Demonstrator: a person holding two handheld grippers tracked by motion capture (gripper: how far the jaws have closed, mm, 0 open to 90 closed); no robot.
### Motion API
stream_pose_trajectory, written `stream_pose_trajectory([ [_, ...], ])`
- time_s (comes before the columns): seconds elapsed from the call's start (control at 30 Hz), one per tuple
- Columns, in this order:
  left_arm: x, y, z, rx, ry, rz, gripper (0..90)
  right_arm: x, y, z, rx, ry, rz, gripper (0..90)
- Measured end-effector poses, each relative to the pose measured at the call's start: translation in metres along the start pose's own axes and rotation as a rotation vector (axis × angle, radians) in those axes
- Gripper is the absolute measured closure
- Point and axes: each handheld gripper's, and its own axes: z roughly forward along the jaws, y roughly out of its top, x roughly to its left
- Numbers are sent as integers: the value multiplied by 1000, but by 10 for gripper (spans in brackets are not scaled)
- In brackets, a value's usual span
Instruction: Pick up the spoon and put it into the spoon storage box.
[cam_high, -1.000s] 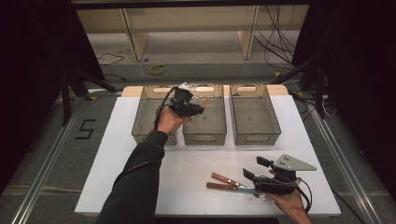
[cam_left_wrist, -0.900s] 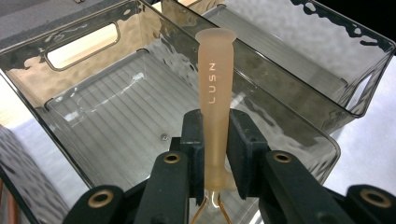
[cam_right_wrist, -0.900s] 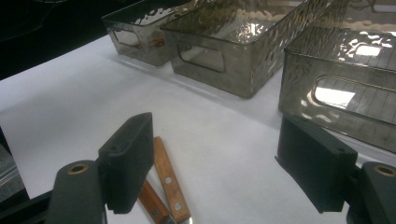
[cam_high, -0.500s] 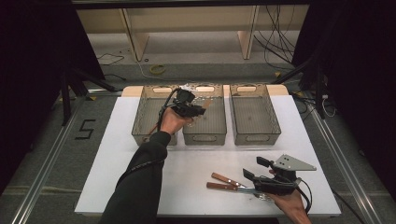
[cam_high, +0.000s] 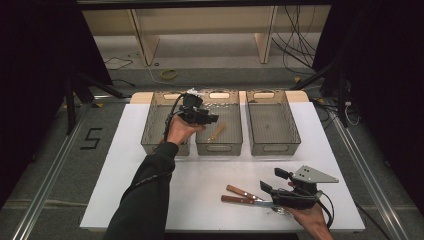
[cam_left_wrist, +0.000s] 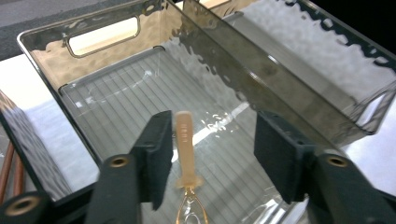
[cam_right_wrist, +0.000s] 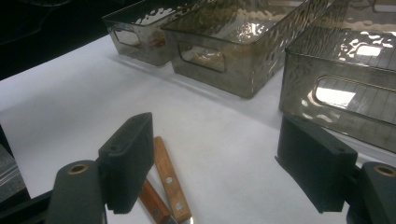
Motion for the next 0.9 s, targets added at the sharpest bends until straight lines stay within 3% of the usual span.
stream_pose_trajectory([
  [0.13, -1, -2, -12, -6, -12, 5, 370, 1, 1, 0, -1, 5, 2, 281],
  [0.43, 0, -19, -38, -41, -45, 4, 298, 3, 5, 2, 29, 36, -14, 280],
  [0.9, -8, -61, -75, -107, -69, 41, 245, 18, 14, 11, 163, 105, -146, 286],
])
